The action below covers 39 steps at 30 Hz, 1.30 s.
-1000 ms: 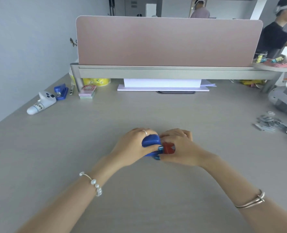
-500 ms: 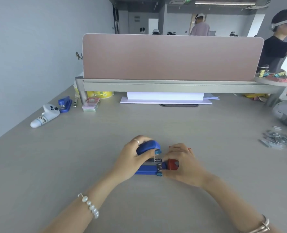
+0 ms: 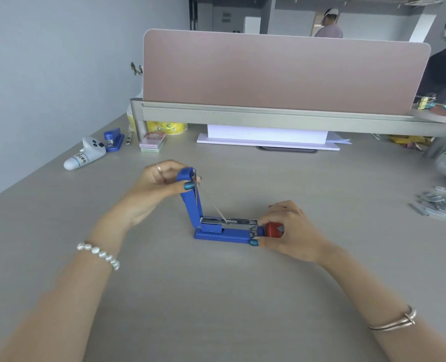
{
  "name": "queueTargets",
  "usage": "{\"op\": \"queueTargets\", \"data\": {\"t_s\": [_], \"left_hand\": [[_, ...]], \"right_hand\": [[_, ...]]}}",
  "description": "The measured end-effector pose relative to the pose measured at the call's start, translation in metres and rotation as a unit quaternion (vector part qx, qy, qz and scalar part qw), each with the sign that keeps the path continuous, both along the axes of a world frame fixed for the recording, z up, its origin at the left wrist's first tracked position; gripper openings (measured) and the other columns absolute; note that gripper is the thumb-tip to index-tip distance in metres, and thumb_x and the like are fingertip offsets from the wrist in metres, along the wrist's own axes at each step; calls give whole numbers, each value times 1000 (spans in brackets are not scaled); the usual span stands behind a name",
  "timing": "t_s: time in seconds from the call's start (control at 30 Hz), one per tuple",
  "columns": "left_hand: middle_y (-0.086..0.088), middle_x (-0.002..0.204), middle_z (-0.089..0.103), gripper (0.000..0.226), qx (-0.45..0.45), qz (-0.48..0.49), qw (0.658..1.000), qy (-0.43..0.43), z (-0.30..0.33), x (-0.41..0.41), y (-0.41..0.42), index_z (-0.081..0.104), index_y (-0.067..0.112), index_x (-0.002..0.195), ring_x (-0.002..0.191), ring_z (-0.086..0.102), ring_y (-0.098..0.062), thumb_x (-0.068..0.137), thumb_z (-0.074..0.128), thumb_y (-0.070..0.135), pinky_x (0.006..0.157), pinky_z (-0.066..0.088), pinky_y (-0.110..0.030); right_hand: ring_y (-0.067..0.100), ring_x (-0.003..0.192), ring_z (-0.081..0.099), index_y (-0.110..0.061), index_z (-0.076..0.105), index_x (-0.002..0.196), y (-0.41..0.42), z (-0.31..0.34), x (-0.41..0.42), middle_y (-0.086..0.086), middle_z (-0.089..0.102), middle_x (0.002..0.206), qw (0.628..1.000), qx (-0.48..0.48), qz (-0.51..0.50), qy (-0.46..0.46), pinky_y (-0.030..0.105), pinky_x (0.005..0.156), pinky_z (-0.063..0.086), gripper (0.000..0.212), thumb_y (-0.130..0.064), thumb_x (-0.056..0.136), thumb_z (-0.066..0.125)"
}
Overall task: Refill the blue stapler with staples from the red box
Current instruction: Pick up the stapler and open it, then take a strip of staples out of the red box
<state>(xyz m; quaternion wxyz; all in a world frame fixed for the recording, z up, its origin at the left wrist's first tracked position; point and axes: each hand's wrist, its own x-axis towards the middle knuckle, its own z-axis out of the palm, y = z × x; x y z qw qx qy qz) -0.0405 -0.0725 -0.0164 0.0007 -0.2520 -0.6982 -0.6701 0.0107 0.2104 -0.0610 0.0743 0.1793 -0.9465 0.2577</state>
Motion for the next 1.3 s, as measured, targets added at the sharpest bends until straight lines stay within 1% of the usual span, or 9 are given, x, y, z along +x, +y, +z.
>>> {"op": "queueTargets", "data": {"t_s": [0.3,0.4,0.5,0.6,0.67,0.83,0.9,1.1,1.3], "left_hand": [[0,78,75,42,-243,-11,968,-63,0,-11,-64,67,17,78,68,65,-9,42,87,28,64,50,-13],[2,78,75,38,-354,7,932,-80,-4,-12,-60,65,18,90,70,66,-11,59,83,4,66,50,-16],[8,77,75,43,-412,5,907,-88,-8,-12,-55,64,23,92,67,66,-12,59,83,3,70,49,-25],[8,78,74,44,-439,9,894,-85,-5,-10,-50,64,28,93,68,66,-8,59,84,8,72,49,-27],[10,89,72,47,-461,11,884,-80,-3,-8,-45,62,33,96,82,66,-8,58,87,20,79,50,-27],[24,108,59,48,-447,42,893,36,-2,0,-16,59,36,105,106,49,12,63,83,36,89,36,-9],[29,109,54,48,-426,37,901,74,0,8,2,58,38,110,106,42,19,66,78,40,86,31,-1],[11,129,53,74,-410,14,899,152,-4,20,75,43,32,132,121,41,-6,67,72,54,102,35,-27],[13,119,55,80,-283,71,942,166,-8,24,133,46,33,125,110,48,-3,56,73,61,92,44,-28]], "right_hand": [[13,111,39,-32,67,88,1,1,2,-10,65,92,1000,-14,-10,-19,40,99,35,26,-46,67,74],[12,117,38,-36,59,112,3,1,6,-8,61,119,997,41,-51,40,32,103,28,65,-70,56,58],[16,130,21,-42,34,133,7,5,11,-8,40,139,983,97,-152,45,37,105,17,100,-84,44,47],[23,131,19,-39,26,137,11,6,15,-4,34,142,974,93,-204,-41,43,104,25,99,-75,53,63],[24,126,26,-35,32,135,14,6,17,-1,40,135,977,49,-197,-68,36,97,31,86,-62,61,68],[-2,83,53,-24,56,113,15,17,17,-3,54,105,986,-56,-147,-48,15,85,38,59,-38,61,81],[-1,87,57,-27,58,109,14,21,18,-3,59,105,979,-123,-150,-53,14,75,41,54,-32,61,82],[4,105,58,-35,54,110,5,30,19,-13,65,107,923,-362,-104,-80,26,81,48,46,-32,69,75],[4,57,56,-21,57,109,-3,33,25,-11,67,81,872,-482,-68,-53,14,48,42,48,-35,64,64]]}}
